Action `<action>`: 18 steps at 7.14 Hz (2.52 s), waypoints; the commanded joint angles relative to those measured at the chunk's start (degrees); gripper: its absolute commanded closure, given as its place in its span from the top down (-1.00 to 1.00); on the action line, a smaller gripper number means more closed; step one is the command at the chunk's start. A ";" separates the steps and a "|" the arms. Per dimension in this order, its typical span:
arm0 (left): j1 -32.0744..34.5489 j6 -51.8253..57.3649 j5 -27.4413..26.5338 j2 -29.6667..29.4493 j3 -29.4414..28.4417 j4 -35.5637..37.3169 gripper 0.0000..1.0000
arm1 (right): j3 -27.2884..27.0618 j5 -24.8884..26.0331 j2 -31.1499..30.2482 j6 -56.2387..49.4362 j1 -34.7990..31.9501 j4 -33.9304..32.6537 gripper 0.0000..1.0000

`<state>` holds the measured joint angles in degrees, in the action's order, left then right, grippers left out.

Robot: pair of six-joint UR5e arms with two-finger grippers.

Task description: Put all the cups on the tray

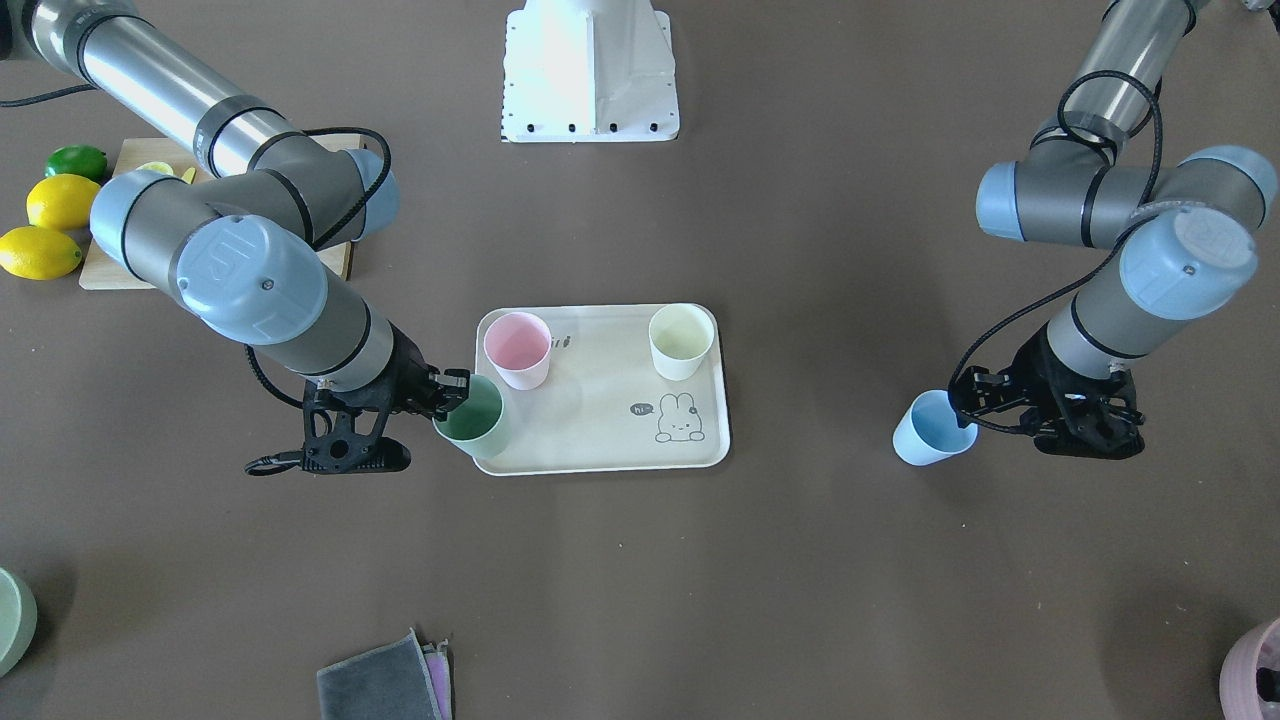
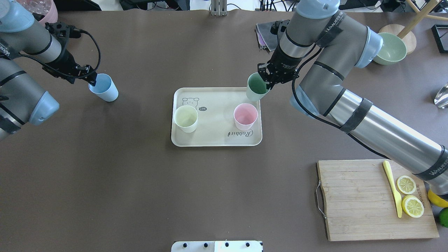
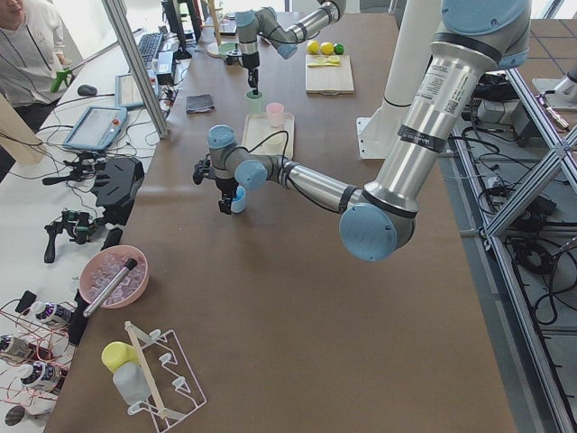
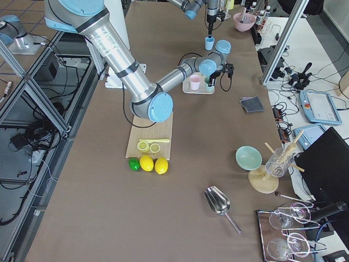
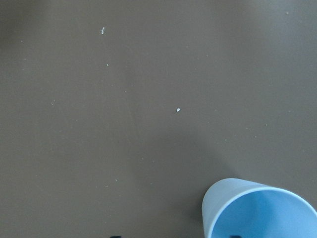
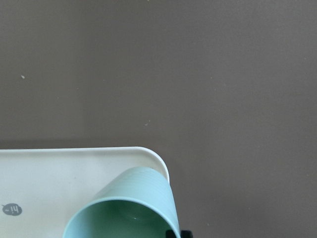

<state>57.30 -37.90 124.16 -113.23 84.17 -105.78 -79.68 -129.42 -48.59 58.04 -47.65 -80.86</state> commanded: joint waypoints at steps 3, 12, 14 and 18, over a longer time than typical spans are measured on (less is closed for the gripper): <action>-1.05 -2.60 0.21 -1.72 -0.49 0.40 -1.00 | -0.04 1.36 0.16 1.46 3.52 0.70 -1.00; -14.22 -28.36 -3.03 -22.55 -4.79 4.27 -1.00 | -3.64 -0.93 -5.37 -7.23 -4.82 -0.09 1.00; -14.67 -28.19 -3.75 -22.74 -5.33 3.92 0.95 | -3.82 -0.93 -5.64 -7.33 -5.26 -0.09 1.00; -2.05 -12.42 4.67 -11.44 0.80 4.71 0.96 | -4.26 -1.54 -9.40 -14.58 -11.83 -0.09 1.00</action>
<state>51.01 -56.67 126.04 -129.56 82.19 -101.31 -83.90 -130.87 -56.11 47.56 -57.08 -81.00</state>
